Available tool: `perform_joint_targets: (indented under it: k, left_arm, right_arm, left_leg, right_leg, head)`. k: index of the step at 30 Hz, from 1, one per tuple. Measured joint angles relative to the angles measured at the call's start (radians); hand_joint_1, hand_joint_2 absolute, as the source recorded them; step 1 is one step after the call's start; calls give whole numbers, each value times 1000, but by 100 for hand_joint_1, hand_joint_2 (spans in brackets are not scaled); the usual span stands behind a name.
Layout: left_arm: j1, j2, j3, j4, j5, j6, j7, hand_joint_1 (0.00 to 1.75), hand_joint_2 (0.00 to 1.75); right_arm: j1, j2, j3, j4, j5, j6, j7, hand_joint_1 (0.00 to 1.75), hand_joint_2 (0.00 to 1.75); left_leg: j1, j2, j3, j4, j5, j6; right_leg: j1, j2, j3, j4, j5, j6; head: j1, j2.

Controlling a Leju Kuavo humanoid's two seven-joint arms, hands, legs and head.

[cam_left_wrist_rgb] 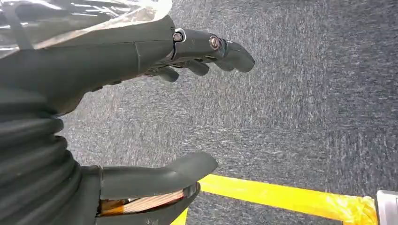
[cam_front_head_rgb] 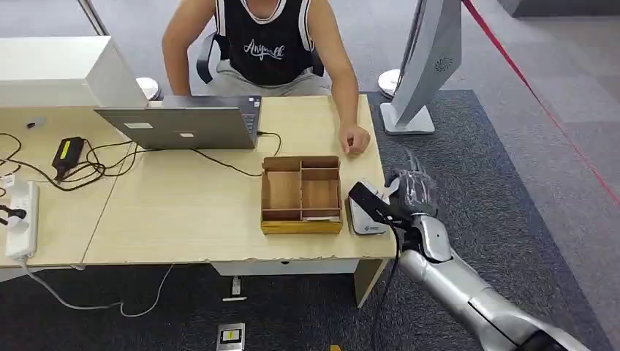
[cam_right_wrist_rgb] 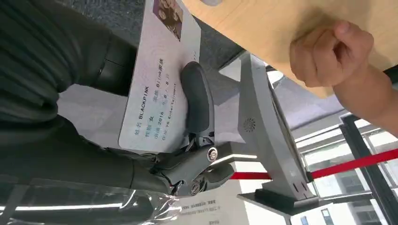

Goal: Pass the card to the sensor for recognition and then transmit it.

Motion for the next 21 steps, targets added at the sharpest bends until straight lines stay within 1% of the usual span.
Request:
perform_joint_targets:
  k: [9,21]
  left_arm:
    - [4,1,0,0,3,0,-10,0,175]
    - [6,1,0,0,3,0,-8,0,175]
  right_arm:
    - [9,17,8,15,-3,20,-15,175,175]
    - [14,41,15,38,-8,37,-25,175,175]
  left_leg:
    - [0,0,0,0,0,0]
    - [0,0,0,0,0,0]
  right_leg:
    - [0,0,0,0,0,0]
    - [0,0,0,0,0,0]
  head:
    - [0,0]
    - [0,0]
